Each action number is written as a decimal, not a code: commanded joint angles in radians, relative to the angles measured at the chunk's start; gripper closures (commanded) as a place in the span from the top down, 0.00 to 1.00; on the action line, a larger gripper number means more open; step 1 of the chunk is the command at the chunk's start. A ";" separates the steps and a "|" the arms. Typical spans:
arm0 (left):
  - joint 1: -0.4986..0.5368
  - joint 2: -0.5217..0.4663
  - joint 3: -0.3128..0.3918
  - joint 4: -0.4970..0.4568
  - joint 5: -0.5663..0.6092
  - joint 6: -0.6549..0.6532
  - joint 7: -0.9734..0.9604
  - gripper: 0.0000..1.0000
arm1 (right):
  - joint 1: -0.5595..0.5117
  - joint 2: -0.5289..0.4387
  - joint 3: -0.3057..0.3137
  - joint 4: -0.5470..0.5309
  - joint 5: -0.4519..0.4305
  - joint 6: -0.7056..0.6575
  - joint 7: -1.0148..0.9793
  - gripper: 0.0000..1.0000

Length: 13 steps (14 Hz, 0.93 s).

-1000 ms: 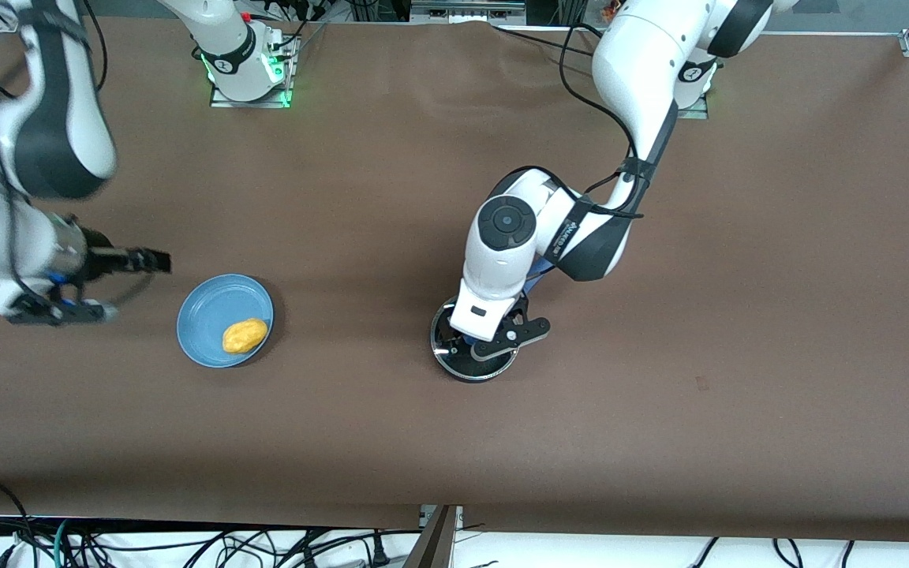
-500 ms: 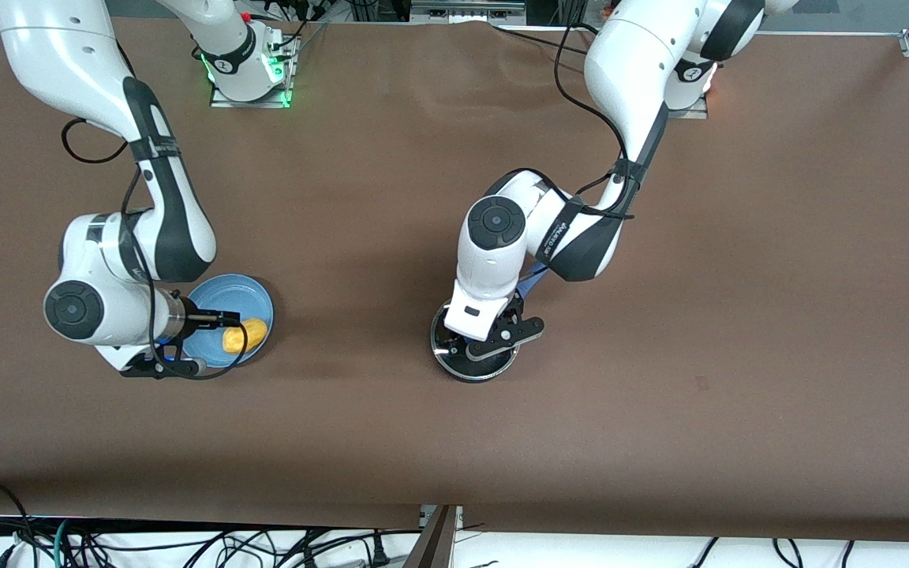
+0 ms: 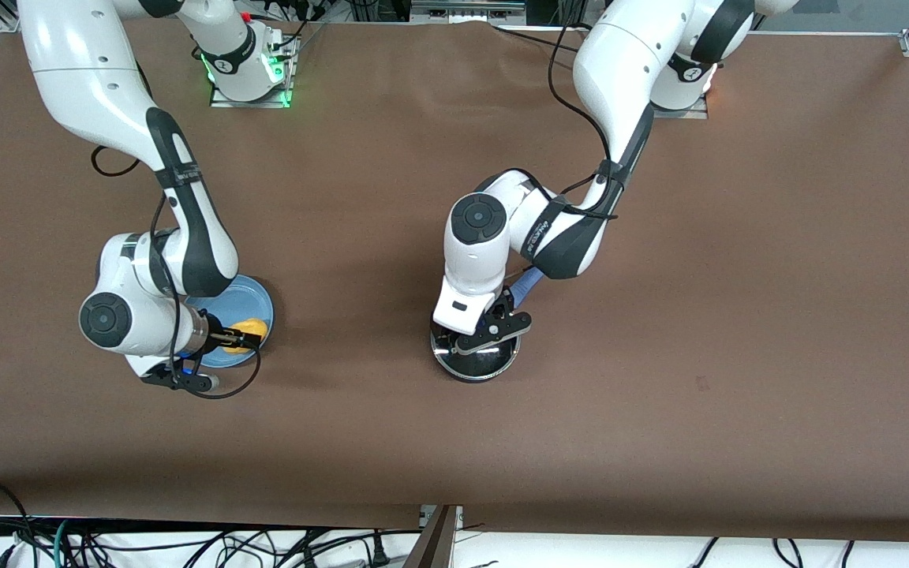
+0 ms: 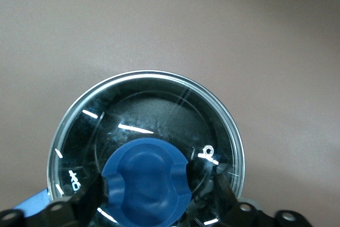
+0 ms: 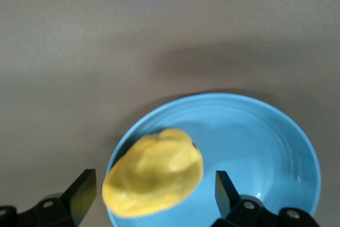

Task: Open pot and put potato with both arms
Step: 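Lift the lid with the left gripper while the right gripper lifts the potato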

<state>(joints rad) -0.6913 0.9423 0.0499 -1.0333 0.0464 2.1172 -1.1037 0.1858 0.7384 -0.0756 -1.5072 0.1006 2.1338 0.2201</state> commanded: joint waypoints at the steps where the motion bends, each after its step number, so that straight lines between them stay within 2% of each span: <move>1: -0.008 0.021 0.010 0.036 0.050 -0.006 -0.027 0.72 | 0.000 0.021 -0.001 0.016 0.021 0.023 0.034 0.98; 2: -0.008 0.020 0.010 0.036 0.049 -0.006 -0.025 0.66 | 0.000 0.021 -0.001 0.015 0.021 0.020 0.038 0.94; 5: -0.007 0.017 0.008 0.036 0.049 -0.006 -0.022 0.63 | -0.002 0.021 -0.001 0.009 0.021 0.015 0.039 0.75; 7: -0.005 0.013 0.008 0.036 0.049 -0.006 -0.019 0.59 | -0.002 0.019 -0.001 -0.008 0.027 0.023 0.038 0.72; 8: -0.002 0.009 0.008 0.038 0.049 -0.011 -0.015 0.59 | -0.003 0.021 -0.001 -0.010 0.027 0.023 0.038 0.72; 12: 0.010 -0.026 0.002 0.044 0.036 -0.072 0.018 0.59 | 0.000 0.013 -0.001 -0.011 0.027 0.011 0.035 0.45; 13: 0.024 -0.045 -0.002 0.044 0.027 -0.095 0.037 0.59 | 0.000 0.010 -0.001 -0.010 0.027 0.006 0.032 0.42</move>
<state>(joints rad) -0.6843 0.9358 0.0534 -1.0072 0.0619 2.0837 -1.1014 0.1853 0.7540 -0.0773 -1.5122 0.1151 2.1511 0.2499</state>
